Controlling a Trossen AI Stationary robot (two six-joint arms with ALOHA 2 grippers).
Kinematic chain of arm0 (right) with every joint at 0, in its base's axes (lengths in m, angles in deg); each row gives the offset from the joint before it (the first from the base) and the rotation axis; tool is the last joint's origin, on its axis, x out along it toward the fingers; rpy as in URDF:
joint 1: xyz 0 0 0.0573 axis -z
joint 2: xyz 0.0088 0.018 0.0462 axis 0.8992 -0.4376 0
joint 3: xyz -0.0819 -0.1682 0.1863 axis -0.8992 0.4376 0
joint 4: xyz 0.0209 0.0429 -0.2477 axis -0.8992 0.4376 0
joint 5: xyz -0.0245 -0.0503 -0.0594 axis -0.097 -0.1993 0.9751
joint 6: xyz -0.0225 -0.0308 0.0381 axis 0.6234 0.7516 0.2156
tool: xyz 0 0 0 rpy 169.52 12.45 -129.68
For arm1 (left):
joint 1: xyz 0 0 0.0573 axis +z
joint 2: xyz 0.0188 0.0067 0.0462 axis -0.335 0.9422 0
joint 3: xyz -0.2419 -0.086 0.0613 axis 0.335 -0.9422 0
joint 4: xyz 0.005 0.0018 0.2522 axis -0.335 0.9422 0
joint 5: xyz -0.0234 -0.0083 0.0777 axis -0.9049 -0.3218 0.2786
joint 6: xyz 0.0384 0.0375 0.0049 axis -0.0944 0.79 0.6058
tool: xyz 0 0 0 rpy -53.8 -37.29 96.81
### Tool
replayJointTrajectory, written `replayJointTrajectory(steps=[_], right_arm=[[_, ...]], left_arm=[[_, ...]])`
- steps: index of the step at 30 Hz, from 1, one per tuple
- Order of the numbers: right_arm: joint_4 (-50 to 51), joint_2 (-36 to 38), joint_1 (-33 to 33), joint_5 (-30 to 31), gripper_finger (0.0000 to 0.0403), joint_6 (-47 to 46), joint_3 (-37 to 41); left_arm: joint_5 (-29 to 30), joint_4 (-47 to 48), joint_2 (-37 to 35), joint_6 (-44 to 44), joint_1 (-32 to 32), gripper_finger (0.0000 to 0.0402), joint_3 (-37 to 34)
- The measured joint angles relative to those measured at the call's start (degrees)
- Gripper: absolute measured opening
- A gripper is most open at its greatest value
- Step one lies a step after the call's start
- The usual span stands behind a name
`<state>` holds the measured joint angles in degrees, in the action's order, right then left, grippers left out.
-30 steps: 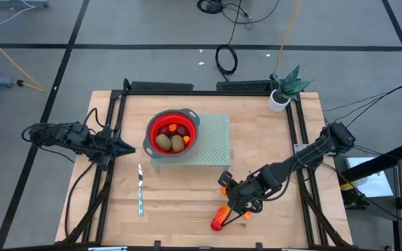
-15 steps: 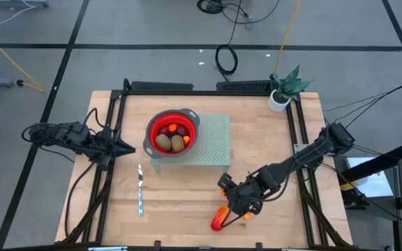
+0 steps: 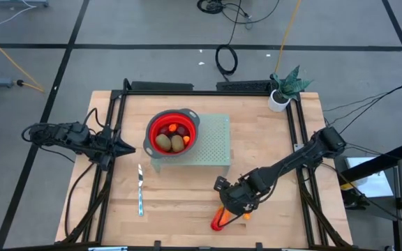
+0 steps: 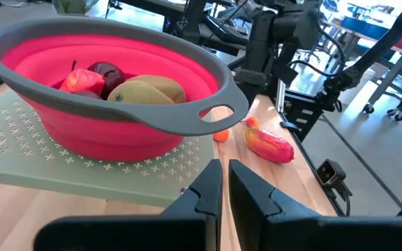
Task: Pick & Place Fruit
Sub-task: Put the orange into the strainer bowl on the shelf
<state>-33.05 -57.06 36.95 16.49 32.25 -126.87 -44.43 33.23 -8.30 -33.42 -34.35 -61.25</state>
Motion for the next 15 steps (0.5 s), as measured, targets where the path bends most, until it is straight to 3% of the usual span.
replayJointTrajectory(steps=[15], right_arm=[[-3.4, -3.1, 3.5, -0.4, 0.0224, 3.2, 3.1]], left_arm=[[0.0, 0.1, 0.0, 0.0, 0.0, 0.0024, 0.0]])
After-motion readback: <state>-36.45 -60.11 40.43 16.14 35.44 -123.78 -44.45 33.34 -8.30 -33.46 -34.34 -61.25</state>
